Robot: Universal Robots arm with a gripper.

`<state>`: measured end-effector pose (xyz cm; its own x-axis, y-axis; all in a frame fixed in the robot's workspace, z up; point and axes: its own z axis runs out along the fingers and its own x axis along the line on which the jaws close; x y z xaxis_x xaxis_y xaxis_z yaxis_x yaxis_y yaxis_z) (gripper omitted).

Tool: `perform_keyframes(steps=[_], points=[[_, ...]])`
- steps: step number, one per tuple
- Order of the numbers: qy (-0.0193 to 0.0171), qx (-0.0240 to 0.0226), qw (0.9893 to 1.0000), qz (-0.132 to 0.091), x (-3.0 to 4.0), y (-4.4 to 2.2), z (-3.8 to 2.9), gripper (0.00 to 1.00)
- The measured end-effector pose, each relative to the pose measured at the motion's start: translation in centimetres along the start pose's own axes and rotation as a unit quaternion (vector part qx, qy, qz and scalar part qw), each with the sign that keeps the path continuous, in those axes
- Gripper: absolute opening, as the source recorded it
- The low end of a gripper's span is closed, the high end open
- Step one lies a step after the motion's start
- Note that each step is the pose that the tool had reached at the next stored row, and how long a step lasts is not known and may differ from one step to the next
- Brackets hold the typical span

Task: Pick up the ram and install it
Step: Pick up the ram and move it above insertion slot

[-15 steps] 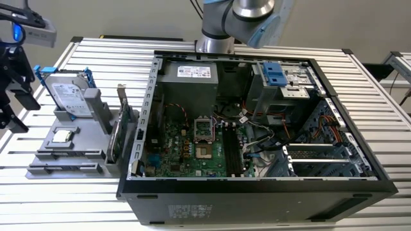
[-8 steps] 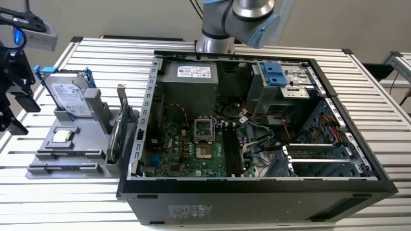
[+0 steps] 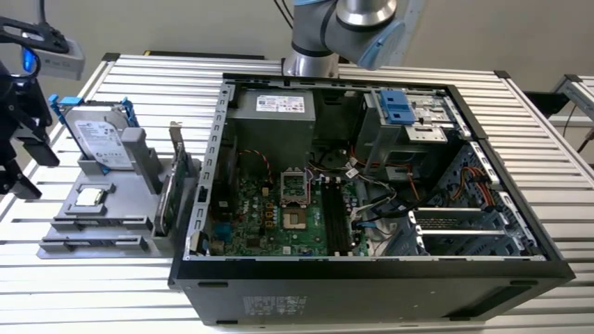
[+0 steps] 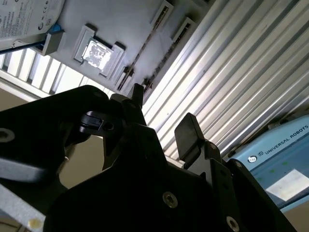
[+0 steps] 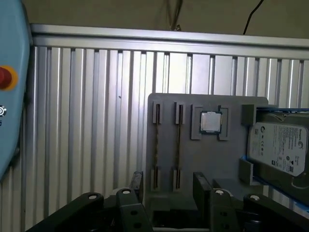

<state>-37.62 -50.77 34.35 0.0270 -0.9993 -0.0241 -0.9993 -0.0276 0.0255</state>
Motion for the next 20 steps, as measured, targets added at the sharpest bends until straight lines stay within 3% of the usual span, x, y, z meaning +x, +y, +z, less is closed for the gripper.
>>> perform_keyframes(steps=[20], points=[[0.0019,-0.0014,1.0000,0.004,0.16,-0.05,1.66,1.00]])
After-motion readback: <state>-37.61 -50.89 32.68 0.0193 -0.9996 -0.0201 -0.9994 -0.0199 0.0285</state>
